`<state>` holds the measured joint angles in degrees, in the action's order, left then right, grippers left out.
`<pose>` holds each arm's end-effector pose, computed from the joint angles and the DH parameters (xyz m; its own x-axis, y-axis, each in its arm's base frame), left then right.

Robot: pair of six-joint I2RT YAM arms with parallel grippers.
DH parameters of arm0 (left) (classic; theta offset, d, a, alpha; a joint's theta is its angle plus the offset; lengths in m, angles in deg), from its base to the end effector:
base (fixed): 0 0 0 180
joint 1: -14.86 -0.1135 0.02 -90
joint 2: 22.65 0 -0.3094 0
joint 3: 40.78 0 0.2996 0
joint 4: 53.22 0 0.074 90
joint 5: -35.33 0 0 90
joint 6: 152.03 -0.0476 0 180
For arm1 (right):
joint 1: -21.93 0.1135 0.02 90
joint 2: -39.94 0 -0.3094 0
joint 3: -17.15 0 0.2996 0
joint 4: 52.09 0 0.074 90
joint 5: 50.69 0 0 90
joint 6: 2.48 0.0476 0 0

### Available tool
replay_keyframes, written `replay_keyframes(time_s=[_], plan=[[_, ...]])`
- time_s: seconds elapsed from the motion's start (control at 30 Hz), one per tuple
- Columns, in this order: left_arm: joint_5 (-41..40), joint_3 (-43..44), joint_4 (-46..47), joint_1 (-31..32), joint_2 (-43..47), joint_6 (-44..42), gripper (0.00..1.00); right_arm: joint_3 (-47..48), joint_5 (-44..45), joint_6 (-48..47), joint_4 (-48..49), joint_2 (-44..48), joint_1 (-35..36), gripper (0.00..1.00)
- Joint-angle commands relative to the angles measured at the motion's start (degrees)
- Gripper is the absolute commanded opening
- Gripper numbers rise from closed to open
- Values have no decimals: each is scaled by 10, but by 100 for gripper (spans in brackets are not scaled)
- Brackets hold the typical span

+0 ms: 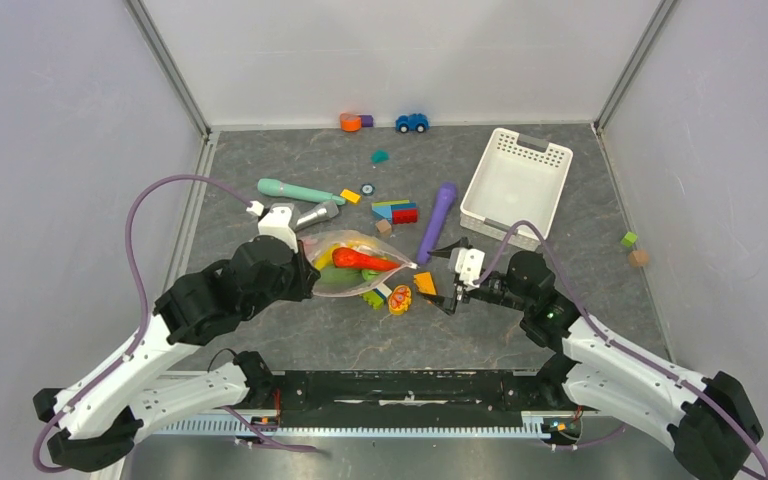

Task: Place the food in the zip-top bag and seal the zipper
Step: Zip the zipper food storage bag at the center of the board.

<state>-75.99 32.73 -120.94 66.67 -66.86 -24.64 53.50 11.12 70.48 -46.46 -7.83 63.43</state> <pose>0.1077 -0.1089 0.4023 -0.6429 -0.0976 -0.7597 0.2085 0.9321 -0.2962 0.1507 0.1633 0.2716 0.2021 -0.1661 -0.9652 -0.9171 0.3138 -0.2460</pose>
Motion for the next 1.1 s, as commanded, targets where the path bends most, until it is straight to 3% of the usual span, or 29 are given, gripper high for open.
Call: replay_keyframes(time_s=[0.0,0.27,0.4,0.47,1.07], plan=[[-3,26,-16,-3,9,30,2,-28,-35,20,111,-6,-1,86],[8,24,-17,-3,13,36,2,-20,-77,46,179,-63,-2,72],[6,25,-18,-2,22,35,2,-11,-70,41,176,-82,-1,47],[4,24,-18,-3,24,35,2,-12,-78,38,180,-85,-1,42],[24,25,-18,-2,28,34,2,-23,-63,79,311,-140,-3,44]])
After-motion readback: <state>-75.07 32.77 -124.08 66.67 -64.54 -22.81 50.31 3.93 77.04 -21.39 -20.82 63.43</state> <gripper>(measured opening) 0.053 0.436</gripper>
